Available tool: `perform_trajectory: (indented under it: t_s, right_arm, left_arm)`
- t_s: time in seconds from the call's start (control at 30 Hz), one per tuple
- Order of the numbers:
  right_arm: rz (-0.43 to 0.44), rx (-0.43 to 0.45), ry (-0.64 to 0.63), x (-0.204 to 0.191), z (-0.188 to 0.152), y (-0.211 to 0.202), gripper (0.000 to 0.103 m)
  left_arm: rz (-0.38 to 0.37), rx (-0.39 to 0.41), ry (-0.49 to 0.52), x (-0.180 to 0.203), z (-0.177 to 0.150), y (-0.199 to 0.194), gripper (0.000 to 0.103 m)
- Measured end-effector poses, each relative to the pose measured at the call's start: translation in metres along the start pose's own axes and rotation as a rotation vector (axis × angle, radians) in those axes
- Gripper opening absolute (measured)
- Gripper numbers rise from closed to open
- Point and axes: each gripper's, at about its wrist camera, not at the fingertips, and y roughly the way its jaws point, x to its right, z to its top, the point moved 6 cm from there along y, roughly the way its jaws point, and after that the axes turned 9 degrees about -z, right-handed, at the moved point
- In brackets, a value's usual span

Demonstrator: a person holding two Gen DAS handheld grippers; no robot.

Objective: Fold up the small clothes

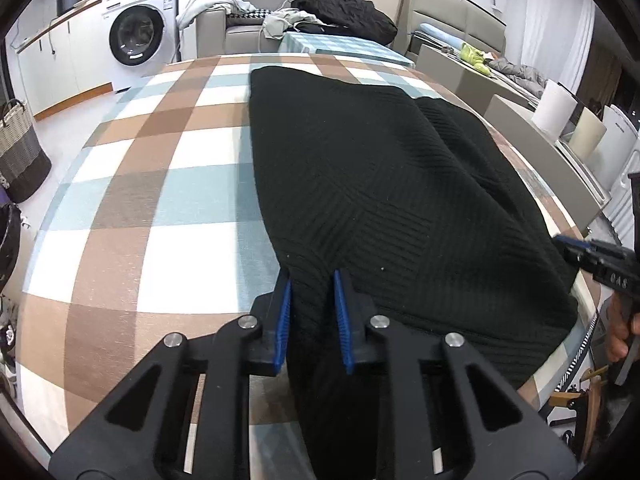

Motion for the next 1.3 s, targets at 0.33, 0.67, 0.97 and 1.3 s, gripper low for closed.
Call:
perform_trajectory:
  t_s: [0.33, 0.67, 0.97, 1.3]
  right_arm:
    - [0.095, 0.032, -0.012, -0.028, 0.021, -0.005, 0.03]
    - [0.123, -0.032, -0.023, -0.071, 0.068, 0.061, 0.005]
    - [-0.02, 0.101, -0.05, -0.05, 0.088, 0.031, 0.004]
    - [0.098, -0.01, 0.053, -0.032, 0.064, 0.056, 0.014]
  left_arm:
    - [0.02, 0.047, -0.05, -0.025, 0.005, -0.019, 0.035]
    - [-0.042, 0.1, -0.081, -0.024, 0.01, -0.035, 0.077]
    - [-0.022, 0.083, -0.093, -0.028, 0.007, -0.033, 0.077]
    - [0.0, 0.024, -0.025, -0.01, -0.005, -0.014, 0.077]
